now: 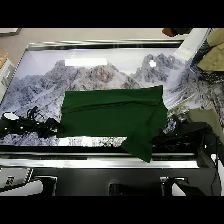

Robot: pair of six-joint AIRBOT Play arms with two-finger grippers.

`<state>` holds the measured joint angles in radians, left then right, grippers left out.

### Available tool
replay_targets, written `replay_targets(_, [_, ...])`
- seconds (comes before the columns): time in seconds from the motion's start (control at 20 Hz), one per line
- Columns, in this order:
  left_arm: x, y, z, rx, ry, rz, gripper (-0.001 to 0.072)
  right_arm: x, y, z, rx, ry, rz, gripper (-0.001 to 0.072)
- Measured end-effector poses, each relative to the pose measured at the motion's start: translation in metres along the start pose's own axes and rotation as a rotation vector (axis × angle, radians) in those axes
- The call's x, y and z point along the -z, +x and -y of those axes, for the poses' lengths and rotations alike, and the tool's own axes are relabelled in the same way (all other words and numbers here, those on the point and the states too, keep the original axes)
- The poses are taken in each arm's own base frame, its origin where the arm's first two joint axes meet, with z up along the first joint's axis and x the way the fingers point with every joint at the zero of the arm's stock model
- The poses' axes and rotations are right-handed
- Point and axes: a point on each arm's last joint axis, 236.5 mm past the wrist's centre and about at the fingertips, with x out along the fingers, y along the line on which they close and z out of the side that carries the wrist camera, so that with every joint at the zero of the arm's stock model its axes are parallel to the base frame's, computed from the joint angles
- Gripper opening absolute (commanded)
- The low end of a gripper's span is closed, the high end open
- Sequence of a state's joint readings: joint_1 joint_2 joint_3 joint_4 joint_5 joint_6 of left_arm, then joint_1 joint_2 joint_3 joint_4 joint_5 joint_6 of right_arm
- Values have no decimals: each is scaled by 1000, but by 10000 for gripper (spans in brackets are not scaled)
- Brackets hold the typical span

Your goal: Fold the clothes and pants, and hang the long-sleeved shirts on hangers.

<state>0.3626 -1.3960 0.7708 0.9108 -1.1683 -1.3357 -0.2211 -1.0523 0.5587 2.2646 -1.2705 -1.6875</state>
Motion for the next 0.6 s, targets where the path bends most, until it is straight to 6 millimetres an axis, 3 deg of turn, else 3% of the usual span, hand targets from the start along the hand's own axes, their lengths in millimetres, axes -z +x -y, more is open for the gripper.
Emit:
replay_targets(0.1, [10, 1, -1, -5, 8, -43, 578, -2, -4, -4, -3, -8, 11, 31])
replay_targets(0.2, [17, 1, -5, -26, 16, -68, 184, -6, -9, -8, -5, -22, 28, 30])
replay_targets(0.25, [18, 1, -9, -43, 18, -76, 100, -9, -11, -10, -6, -28, 37, 30])
replay_targets(0.35, [21, 1, -7, -34, 15, -88, 16, -13, -17, -16, -10, -40, 52, 30])
replay_targets(0.6, [21, -4, -5, -39, 7, -74, 15, -22, -31, -29, -17, -80, 75, 29])
